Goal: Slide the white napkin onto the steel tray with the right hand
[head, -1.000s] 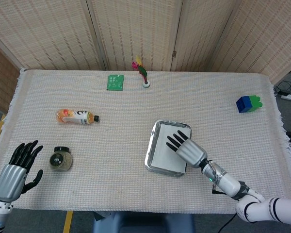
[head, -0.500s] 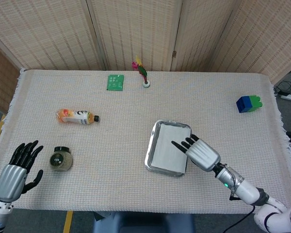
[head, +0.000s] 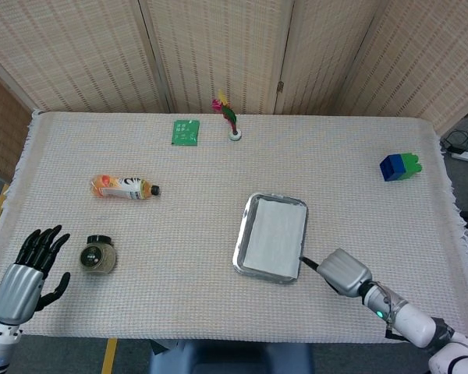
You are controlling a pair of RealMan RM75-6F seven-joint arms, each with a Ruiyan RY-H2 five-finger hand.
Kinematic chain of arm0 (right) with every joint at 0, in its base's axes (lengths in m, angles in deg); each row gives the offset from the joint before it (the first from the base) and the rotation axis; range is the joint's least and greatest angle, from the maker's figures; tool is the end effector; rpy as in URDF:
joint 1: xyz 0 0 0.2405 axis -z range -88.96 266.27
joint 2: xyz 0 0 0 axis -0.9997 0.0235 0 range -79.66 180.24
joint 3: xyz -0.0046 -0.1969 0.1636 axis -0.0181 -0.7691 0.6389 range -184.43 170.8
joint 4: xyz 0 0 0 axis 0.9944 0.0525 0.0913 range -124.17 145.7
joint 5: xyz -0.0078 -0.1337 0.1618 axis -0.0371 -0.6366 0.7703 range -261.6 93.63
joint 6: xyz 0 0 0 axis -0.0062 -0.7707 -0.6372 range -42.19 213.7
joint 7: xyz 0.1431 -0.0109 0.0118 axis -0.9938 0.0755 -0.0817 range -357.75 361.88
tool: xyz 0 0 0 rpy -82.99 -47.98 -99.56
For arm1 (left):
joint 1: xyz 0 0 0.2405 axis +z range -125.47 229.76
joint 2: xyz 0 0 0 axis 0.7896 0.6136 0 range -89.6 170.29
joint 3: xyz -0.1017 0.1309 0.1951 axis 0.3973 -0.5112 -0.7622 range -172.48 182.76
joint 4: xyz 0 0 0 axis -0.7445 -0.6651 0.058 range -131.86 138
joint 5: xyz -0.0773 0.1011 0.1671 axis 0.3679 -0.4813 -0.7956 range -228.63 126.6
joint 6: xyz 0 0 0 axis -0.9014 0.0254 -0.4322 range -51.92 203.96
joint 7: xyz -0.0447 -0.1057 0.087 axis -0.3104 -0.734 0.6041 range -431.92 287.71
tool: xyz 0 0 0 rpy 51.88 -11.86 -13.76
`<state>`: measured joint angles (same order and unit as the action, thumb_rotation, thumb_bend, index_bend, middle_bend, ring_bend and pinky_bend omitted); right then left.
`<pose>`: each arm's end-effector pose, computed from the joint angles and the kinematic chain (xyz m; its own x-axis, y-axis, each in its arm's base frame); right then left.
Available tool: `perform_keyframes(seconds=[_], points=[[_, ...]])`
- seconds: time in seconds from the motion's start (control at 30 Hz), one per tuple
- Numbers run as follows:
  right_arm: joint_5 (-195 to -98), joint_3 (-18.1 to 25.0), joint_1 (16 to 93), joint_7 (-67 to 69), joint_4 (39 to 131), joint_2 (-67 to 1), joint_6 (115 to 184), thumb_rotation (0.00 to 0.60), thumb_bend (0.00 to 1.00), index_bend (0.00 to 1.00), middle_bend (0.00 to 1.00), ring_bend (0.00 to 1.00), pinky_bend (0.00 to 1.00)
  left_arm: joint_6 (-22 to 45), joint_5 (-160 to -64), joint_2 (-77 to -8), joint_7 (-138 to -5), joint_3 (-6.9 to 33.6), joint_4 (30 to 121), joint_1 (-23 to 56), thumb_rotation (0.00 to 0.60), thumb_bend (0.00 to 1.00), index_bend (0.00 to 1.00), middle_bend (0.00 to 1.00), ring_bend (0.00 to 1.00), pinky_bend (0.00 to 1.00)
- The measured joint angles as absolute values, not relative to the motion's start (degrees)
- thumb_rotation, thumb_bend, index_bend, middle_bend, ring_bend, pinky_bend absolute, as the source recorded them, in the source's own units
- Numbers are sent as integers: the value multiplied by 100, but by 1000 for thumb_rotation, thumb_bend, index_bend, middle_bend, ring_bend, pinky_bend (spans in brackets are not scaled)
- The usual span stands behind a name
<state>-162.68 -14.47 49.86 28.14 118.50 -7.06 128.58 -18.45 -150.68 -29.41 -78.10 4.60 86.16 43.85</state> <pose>-0.2159 -0.2434 0.0701 0.8171 -0.3892 0.4252 -0.5722 -0.6375 0.5159 -0.2865 0.1829 0.1399 0.3386 -0.0995 0.9356 0.8843 -0.3060 -0.3526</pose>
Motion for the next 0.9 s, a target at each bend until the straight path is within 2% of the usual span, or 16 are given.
perform_keyframes(seconds=[0.9], points=[[-15326, -1311, 4716, 3223, 10975, -1811, 12450, 600, 724, 34, 1000, 1000, 1000, -1840, -15060, -2907, -7926, 479, 8579, 4365, 600, 523, 0, 0, 0, 38]])
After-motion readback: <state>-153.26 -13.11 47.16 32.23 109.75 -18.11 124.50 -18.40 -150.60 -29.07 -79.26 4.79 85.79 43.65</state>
